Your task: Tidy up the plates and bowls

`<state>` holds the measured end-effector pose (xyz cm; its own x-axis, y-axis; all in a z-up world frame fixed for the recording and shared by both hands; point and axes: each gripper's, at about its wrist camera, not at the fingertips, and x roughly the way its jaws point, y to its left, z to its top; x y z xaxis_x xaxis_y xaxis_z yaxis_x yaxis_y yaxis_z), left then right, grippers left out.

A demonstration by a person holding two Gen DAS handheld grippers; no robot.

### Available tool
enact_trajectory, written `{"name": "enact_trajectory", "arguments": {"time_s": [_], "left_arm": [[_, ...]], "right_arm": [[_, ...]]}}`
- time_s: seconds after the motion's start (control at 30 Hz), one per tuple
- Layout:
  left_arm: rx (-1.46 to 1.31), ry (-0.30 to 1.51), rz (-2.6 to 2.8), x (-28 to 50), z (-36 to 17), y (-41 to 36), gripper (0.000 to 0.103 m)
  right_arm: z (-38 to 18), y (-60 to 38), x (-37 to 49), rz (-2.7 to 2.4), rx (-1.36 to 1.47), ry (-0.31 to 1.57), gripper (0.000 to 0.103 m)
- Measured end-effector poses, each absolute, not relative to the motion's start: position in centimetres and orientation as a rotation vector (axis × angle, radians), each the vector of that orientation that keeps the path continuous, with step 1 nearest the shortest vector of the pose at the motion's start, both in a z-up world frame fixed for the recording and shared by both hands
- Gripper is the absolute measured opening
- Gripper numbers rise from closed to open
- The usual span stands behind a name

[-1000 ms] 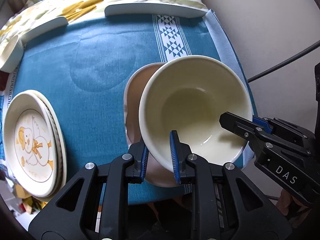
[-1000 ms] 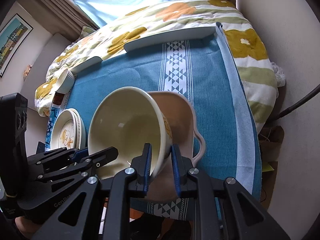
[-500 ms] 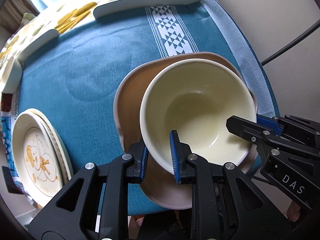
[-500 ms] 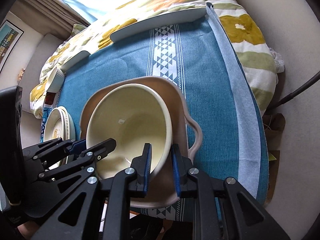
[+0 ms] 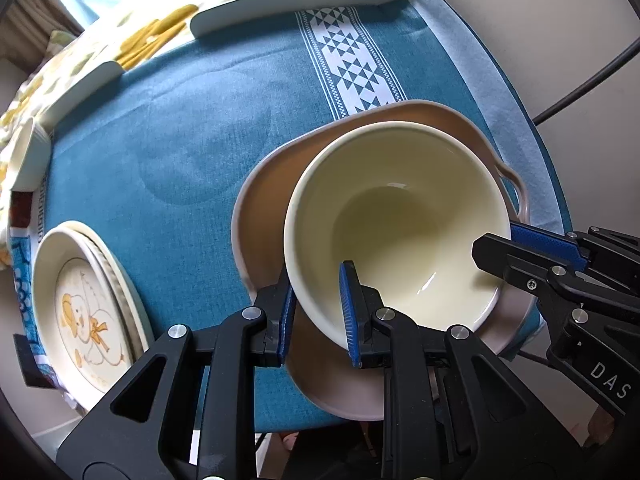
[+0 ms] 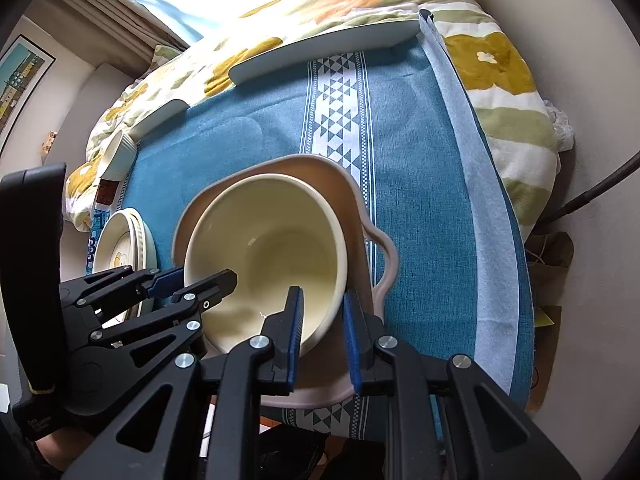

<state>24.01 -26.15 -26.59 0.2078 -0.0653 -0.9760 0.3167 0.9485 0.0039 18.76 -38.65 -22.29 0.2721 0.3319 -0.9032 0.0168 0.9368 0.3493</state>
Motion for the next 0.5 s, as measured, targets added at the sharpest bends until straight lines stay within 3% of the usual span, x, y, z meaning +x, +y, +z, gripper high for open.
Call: {"name": "enact_trajectory", "arguments": {"time_s": [0.27, 0.5], "left_arm": [[0.215, 1.318, -0.261, 23.5, -25.0, -25.8, 0.02], [0.14, 1.228, -0.257, 22.4, -19.8, -23.2, 0.02]], "right_arm": [[-21.0, -39.2, 18.3, 0.219, 0.326, 1.257, 0.018], [-16.6, -39.0, 17.9, 0.265, 0.304, 1.155, 0.018]]}}
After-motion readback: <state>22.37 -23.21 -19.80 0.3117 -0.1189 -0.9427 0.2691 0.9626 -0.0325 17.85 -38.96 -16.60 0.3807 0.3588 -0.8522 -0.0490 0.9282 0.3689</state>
